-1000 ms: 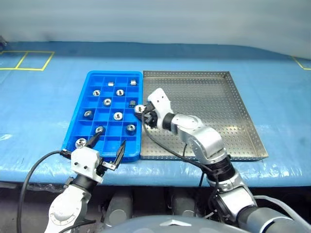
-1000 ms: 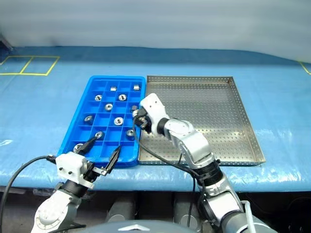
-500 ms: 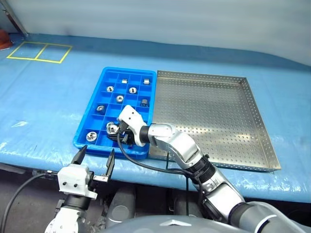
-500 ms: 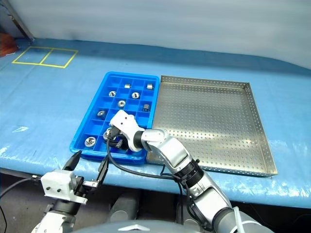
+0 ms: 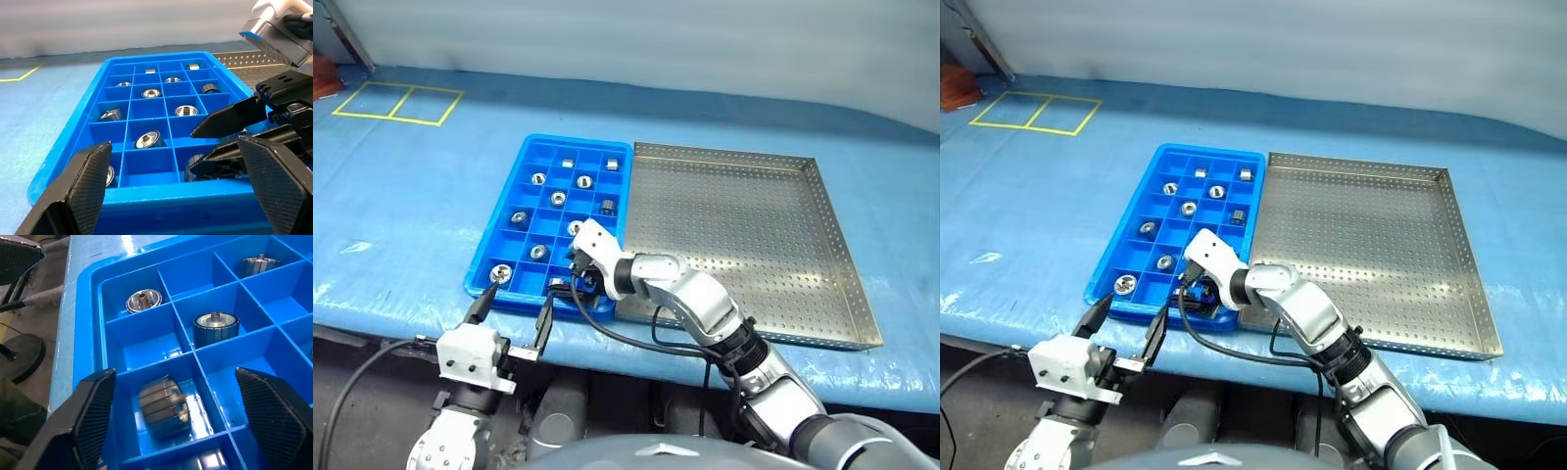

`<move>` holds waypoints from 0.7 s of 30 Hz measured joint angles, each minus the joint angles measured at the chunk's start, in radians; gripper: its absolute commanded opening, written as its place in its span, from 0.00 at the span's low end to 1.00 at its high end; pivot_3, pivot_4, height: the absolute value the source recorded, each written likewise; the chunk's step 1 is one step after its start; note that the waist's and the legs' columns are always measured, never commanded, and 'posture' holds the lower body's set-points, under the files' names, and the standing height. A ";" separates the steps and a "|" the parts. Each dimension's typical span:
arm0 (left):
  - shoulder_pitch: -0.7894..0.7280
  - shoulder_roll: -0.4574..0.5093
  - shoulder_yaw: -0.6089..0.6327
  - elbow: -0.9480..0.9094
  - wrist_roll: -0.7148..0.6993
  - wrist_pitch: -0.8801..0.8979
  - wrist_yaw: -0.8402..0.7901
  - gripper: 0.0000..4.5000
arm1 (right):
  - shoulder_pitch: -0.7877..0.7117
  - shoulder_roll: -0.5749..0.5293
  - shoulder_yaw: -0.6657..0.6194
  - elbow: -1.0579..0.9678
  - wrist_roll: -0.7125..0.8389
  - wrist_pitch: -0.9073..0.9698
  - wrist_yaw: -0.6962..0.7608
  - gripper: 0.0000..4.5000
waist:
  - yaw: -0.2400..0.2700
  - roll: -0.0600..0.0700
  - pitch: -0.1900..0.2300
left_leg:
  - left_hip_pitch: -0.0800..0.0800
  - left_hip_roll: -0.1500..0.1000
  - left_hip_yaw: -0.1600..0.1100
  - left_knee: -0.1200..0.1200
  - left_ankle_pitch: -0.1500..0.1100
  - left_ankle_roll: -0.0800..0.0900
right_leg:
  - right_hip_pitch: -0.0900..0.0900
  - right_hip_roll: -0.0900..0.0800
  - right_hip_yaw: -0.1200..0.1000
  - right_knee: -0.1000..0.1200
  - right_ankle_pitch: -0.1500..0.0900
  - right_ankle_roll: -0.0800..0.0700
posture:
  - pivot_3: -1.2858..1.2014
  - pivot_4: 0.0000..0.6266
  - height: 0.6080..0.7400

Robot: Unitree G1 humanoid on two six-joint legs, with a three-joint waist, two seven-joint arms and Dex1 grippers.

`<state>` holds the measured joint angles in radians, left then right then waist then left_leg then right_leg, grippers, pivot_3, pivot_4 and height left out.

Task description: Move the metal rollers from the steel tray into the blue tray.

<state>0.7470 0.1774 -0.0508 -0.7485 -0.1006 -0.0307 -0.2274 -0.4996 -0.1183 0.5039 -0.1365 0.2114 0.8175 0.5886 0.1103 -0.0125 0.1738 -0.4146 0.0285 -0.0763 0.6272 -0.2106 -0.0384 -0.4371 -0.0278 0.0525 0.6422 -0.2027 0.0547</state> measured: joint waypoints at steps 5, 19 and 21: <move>-0.019 0.016 0.000 0.000 -0.019 0.006 -0.019 1.00 | 0.008 0.002 -0.006 -0.011 0.001 0.001 -0.021 0.98 | -0.002 0.000 0.000 | 0.000 0.000 0.000 0.000 0.000 0.000 | 0.000 0.000 0.000 0.000 0.000 0.000 | 0.64 0.24 1.00; -0.195 0.127 0.197 0.000 -0.113 0.096 -0.057 1.00 | 0.066 -0.023 -0.194 -0.036 -0.022 -0.074 -0.158 0.98 | -0.041 0.000 0.000 | 0.001 0.000 0.000 0.001 0.000 0.000 | 0.003 0.001 0.000 0.000 0.000 0.000 | 0.56 0.24 1.00; -0.269 0.153 0.222 0.003 -0.130 0.139 -0.060 1.00 | 0.096 -0.044 -0.224 -0.057 -0.029 -0.096 -0.173 0.98 | -0.055 0.000 0.000 | 0.002 0.000 0.000 0.001 0.000 0.000 | 0.004 0.001 0.000 0.000 0.000 0.000 | 0.54 0.24 1.00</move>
<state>0.4782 0.3306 0.1713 -0.7457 -0.2301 0.1080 -0.2875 -0.4040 -0.1622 0.2799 -0.1932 0.1826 0.7212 0.4157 0.0558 -0.0127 0.1736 -0.4128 0.0285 -0.0767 0.6284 -0.2103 -0.0385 -0.4335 -0.0271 0.0523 0.6422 -0.2025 0.0550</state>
